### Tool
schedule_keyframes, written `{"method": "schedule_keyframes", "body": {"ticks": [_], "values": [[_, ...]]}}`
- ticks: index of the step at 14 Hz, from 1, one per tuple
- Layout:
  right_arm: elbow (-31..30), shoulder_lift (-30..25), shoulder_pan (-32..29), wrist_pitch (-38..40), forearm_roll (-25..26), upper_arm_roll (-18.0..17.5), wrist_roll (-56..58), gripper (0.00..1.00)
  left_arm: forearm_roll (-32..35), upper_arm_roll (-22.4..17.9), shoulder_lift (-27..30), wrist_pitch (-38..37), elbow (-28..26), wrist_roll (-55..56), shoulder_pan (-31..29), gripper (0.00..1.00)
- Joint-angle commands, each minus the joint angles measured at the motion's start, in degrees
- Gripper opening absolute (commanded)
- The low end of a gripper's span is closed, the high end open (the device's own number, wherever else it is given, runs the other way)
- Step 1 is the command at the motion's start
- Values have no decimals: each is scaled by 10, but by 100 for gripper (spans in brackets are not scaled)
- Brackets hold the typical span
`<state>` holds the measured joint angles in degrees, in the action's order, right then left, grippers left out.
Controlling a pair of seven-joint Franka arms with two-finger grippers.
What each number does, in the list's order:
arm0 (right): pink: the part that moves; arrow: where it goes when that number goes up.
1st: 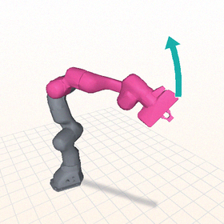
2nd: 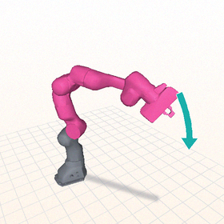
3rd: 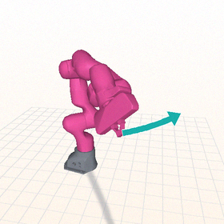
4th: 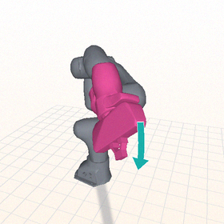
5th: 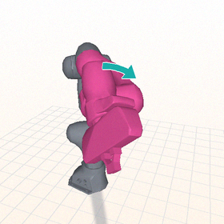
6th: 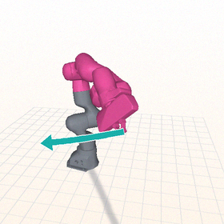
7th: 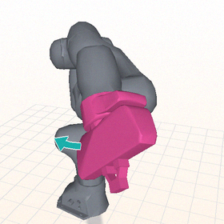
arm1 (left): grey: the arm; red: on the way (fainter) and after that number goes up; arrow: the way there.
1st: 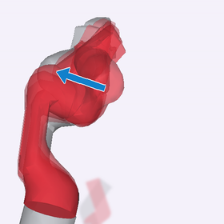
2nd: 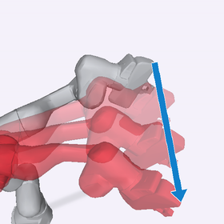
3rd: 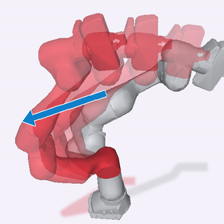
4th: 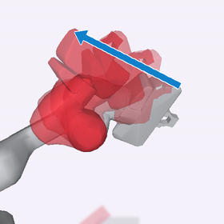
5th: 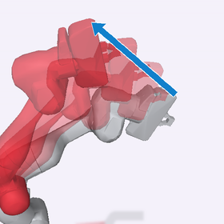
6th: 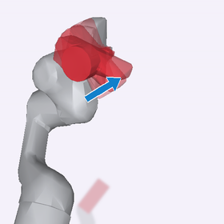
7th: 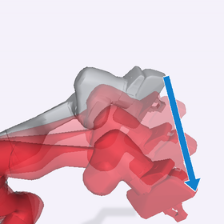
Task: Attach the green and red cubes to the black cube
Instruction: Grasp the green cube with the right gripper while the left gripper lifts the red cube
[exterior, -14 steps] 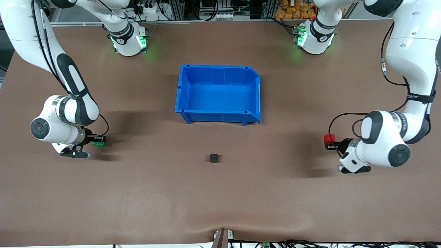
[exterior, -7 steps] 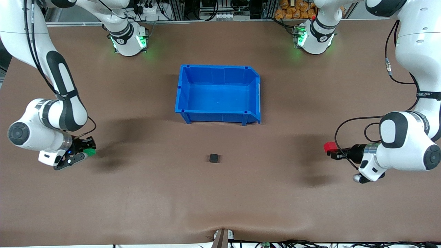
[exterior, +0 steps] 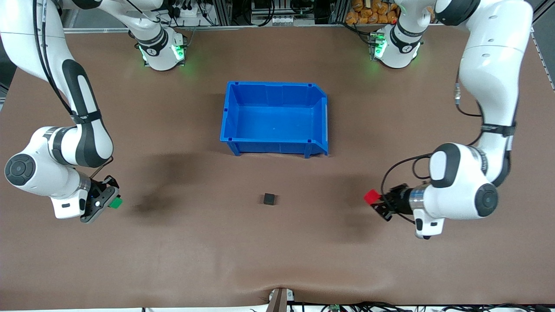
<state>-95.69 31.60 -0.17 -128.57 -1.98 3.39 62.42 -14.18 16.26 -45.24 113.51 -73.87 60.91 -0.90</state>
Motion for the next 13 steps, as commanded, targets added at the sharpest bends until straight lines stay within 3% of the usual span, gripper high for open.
{"method": "schedule_keyframes", "body": {"ticks": [1,5,10,13], "values": [[13,4,28,4,18,1,38,0,-81,-6,-28,30,20,86,3,0],[59,39,51,3,19,1,106,0,-96,-11,-54,130,19,257,67,0],[86,55,81,3,23,1,167,0,-97,-9,-85,224,19,380,115,0],[88,58,102,2,24,1,158,0,-99,-4,-99,242,19,422,122,0]]}}
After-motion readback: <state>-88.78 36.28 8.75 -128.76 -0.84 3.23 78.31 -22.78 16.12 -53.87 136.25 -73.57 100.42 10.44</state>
